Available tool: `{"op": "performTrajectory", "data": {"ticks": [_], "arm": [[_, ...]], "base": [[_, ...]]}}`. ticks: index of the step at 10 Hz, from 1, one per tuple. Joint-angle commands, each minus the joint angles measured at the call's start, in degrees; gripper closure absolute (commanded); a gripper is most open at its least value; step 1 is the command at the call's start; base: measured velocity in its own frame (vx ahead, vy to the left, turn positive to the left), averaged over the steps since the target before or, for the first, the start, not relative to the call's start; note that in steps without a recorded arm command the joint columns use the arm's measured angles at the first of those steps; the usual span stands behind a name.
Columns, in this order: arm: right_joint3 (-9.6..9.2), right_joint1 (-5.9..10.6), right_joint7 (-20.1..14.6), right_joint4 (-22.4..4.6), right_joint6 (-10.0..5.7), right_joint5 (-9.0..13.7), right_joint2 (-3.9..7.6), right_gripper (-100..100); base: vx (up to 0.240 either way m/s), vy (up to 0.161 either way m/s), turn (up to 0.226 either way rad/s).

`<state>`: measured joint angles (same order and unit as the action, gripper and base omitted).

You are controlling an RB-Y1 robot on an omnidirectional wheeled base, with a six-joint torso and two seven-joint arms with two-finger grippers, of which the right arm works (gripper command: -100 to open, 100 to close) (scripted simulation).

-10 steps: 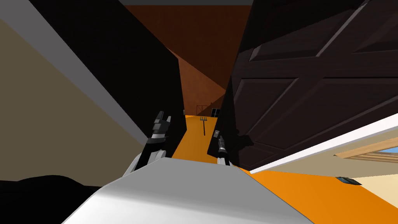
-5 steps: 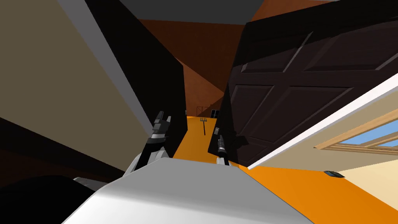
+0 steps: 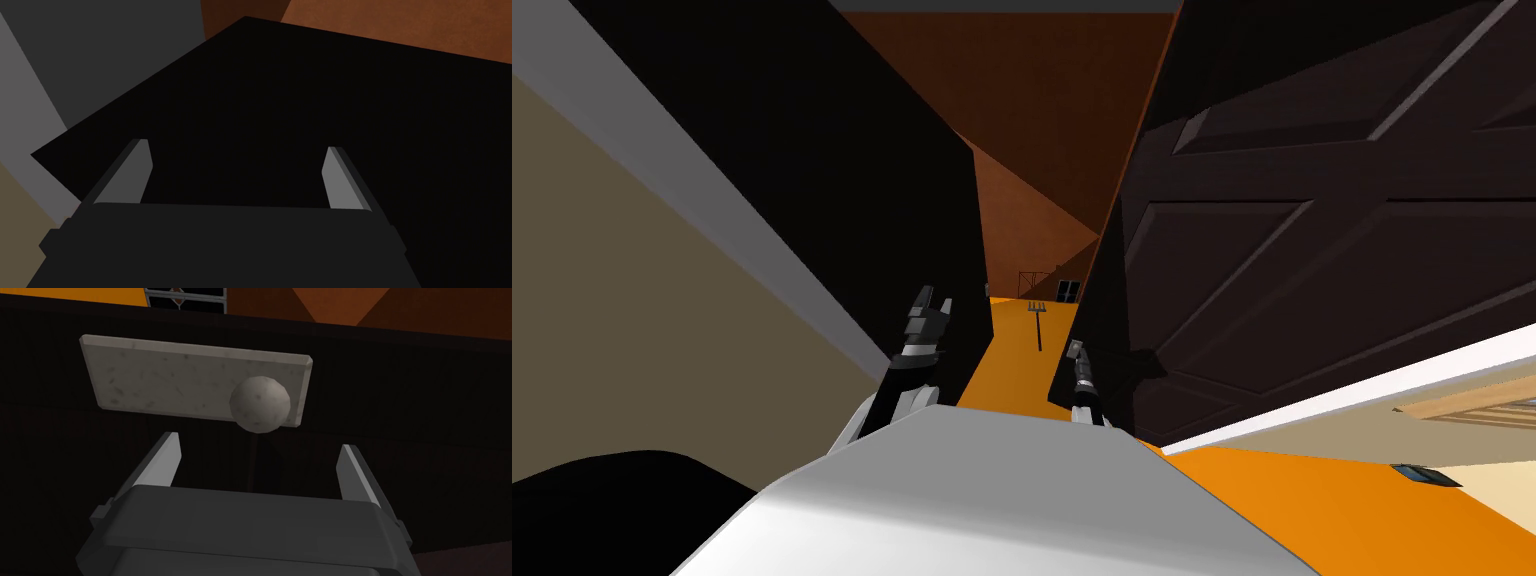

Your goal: Push the door open

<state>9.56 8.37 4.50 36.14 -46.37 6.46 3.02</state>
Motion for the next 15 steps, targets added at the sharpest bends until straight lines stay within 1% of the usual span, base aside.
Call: {"op": "performTrajectory", "data": {"ticks": [1,3,4,5,10,11,12,15], "arm": [[0.15,-0.04,0.04,-0.27,-0.46,0.07,-0.16,-100],[0.33,-0.17,0.10,-0.42,-0.91,0.16,-0.85,-100],[0.29,0.00,0.02,-0.91,-0.99,0.15,-0.57,-100],[0.29,0.00,0.02,-0.91,-0.99,0.15,-0.57,100],[0.29,0.00,0.02,-0.91,-0.99,0.15,-0.57,100],[0.81,-0.03,0.21,-1.01,-0.88,0.47,-0.20,100],[0.95,-0.03,0.25,-1.01,-0.87,0.56,-0.11,100],[2.13,-0.02,0.60,-1.08,-0.82,1.29,0.55,100]], "base": [[0.209,-0.016,0.027],[0.204,-0.019,0.020],[0.072,-0.009,-0.003],[-0.015,0.004,0.005],[-0.012,0.001,0.001],[0.078,0.014,-0.024],[0.152,0.038,-0.032],[0.180,0.004,-0.029]]}}
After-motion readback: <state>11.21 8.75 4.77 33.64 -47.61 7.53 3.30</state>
